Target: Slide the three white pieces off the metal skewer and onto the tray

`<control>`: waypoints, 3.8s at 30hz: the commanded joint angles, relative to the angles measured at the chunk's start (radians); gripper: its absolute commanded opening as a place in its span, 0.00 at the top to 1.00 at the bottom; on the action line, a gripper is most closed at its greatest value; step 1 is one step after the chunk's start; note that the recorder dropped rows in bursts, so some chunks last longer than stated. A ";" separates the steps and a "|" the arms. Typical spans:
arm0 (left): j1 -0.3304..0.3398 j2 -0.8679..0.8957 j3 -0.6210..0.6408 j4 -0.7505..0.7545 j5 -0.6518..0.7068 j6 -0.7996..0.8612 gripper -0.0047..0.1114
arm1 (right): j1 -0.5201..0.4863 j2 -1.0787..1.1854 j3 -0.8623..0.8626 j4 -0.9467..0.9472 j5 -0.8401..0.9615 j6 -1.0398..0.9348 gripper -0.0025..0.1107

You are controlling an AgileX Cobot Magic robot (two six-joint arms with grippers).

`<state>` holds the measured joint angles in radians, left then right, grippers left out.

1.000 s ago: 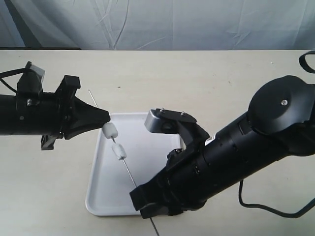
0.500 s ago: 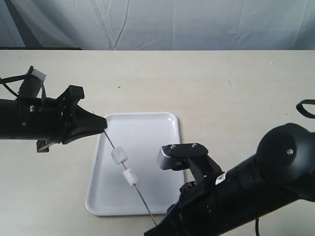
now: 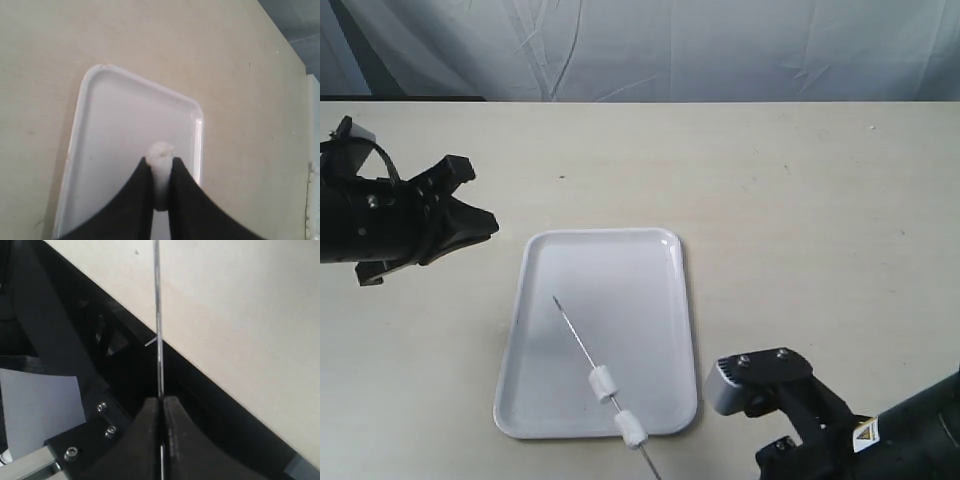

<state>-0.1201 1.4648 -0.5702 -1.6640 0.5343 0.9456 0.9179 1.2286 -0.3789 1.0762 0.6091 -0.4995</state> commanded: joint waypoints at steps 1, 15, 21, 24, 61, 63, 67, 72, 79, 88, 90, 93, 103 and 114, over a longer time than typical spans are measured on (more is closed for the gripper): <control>-0.002 0.010 -0.005 0.087 0.113 0.007 0.96 | 0.002 -0.045 0.005 -0.009 -0.064 0.017 0.98; -0.002 0.304 -0.005 0.240 0.340 -0.022 0.89 | 0.002 -0.049 0.005 0.005 -0.182 0.056 0.98; -0.002 0.381 -0.005 0.137 0.416 0.102 0.69 | 0.002 -0.049 0.005 0.005 -0.216 0.056 0.98; -0.002 0.386 -0.006 0.091 0.441 0.152 0.66 | 0.002 -0.049 0.005 0.005 -0.223 0.058 0.98; -0.110 0.373 -0.076 -0.080 0.687 0.236 0.65 | 0.002 0.111 -0.097 0.146 -0.223 0.024 0.98; -0.110 0.373 -0.078 -0.080 0.687 0.236 0.65 | 0.002 0.111 -0.097 0.160 -0.211 0.003 0.98; -0.110 0.373 -0.078 -0.080 0.687 0.240 0.65 | 0.002 0.111 -0.097 0.166 -0.207 -0.014 0.98; -0.110 0.373 -0.078 -0.080 0.687 0.244 0.65 | 0.002 0.111 -0.097 0.166 -0.198 -0.025 0.98; -0.110 0.373 -0.078 -0.080 0.687 0.244 0.72 | 0.002 0.111 -0.097 0.251 -0.164 -0.120 0.98; -0.110 0.373 -0.078 -0.080 0.686 0.244 0.96 | 0.002 0.111 -0.095 0.251 -0.121 -0.136 0.98; -0.101 0.373 -0.078 -0.080 0.665 0.244 0.96 | 0.002 0.111 -0.095 0.237 -0.106 -0.136 0.98; -0.045 0.373 -0.082 -0.080 0.658 0.244 0.96 | 0.002 0.111 -0.095 0.233 -0.076 -0.136 0.98; 0.128 0.373 -0.174 -0.080 0.655 0.240 0.96 | 0.051 0.111 -0.095 0.219 -0.009 -0.137 0.98; 0.146 0.373 -0.241 -0.080 0.557 0.242 0.96 | 0.125 0.111 -0.095 0.238 -0.020 -0.129 0.98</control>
<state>-0.0005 1.8464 -0.7854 -1.6276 1.1844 1.1820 1.0168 1.3369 -0.4893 1.3496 0.4673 -0.6161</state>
